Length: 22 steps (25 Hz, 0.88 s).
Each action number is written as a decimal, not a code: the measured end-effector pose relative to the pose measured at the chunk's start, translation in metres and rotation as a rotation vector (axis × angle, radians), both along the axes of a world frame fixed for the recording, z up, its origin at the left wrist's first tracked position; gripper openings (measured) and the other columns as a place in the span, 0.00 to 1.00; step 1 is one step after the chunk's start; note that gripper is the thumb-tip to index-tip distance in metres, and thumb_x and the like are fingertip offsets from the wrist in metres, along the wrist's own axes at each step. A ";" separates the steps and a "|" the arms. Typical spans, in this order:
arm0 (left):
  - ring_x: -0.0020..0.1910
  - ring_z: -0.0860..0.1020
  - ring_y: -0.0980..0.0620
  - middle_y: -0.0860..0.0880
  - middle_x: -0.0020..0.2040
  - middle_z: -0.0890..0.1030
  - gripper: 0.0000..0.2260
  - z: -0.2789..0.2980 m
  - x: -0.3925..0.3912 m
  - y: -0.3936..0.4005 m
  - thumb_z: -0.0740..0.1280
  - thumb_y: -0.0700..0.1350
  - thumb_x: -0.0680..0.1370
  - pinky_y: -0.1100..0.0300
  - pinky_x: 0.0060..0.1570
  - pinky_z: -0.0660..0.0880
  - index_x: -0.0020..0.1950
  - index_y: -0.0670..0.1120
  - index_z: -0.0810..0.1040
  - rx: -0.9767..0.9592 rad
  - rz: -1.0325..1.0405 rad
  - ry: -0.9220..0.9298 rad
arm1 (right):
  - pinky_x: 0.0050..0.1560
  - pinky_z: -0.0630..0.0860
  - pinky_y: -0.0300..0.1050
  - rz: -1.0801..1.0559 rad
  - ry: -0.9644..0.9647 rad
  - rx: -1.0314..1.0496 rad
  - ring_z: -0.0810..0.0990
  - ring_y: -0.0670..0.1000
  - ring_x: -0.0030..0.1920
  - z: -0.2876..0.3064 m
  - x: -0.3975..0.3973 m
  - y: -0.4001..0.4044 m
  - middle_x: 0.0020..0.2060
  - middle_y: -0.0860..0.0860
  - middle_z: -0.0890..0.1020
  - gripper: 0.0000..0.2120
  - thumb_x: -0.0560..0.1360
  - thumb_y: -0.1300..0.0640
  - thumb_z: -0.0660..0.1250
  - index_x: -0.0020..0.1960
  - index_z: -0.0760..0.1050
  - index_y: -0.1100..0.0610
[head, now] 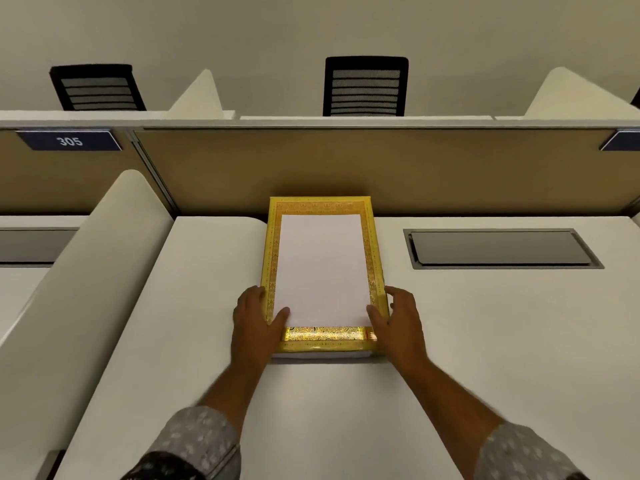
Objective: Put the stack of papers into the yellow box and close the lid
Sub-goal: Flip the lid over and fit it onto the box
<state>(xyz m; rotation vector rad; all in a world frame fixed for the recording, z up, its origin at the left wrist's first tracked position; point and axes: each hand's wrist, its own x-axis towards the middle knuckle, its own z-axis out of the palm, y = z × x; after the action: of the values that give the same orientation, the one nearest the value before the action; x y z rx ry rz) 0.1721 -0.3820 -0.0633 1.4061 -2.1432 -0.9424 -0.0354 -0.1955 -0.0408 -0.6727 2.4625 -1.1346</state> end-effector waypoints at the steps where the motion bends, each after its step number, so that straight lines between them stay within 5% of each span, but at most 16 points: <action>1: 0.77 0.68 0.42 0.45 0.79 0.69 0.34 0.003 -0.008 -0.012 0.74 0.57 0.78 0.47 0.70 0.72 0.79 0.46 0.68 -0.034 -0.063 -0.067 | 0.65 0.78 0.53 0.047 0.059 0.054 0.77 0.56 0.68 0.002 -0.004 -0.013 0.72 0.52 0.74 0.29 0.80 0.48 0.72 0.77 0.69 0.55; 6: 0.85 0.55 0.46 0.48 0.86 0.57 0.40 0.006 -0.046 -0.061 0.69 0.64 0.78 0.46 0.78 0.62 0.84 0.47 0.60 -0.145 -0.281 -0.243 | 0.71 0.74 0.59 0.222 0.215 0.227 0.71 0.62 0.75 0.005 -0.038 -0.061 0.80 0.55 0.67 0.31 0.82 0.46 0.67 0.81 0.64 0.57; 13: 0.86 0.47 0.47 0.49 0.88 0.50 0.43 -0.002 -0.076 -0.087 0.62 0.70 0.79 0.41 0.79 0.61 0.86 0.49 0.54 -0.146 -0.305 -0.374 | 0.71 0.75 0.61 0.356 0.281 0.402 0.68 0.62 0.77 -0.007 -0.079 -0.096 0.85 0.53 0.58 0.34 0.82 0.43 0.67 0.81 0.61 0.56; 22: 0.81 0.64 0.40 0.49 0.87 0.53 0.39 -0.004 -0.094 -0.100 0.69 0.64 0.79 0.43 0.73 0.69 0.85 0.51 0.57 -0.036 -0.135 -0.108 | 0.76 0.69 0.55 0.246 0.143 0.199 0.68 0.61 0.80 -0.013 -0.087 -0.111 0.86 0.55 0.53 0.34 0.85 0.49 0.64 0.85 0.55 0.57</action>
<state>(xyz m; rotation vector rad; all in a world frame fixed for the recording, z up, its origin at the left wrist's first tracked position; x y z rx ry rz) 0.0783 -0.4819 -0.0672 1.3374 -2.3482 -0.8899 -0.1221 -0.3060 -0.0538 -0.9919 2.4790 -0.7620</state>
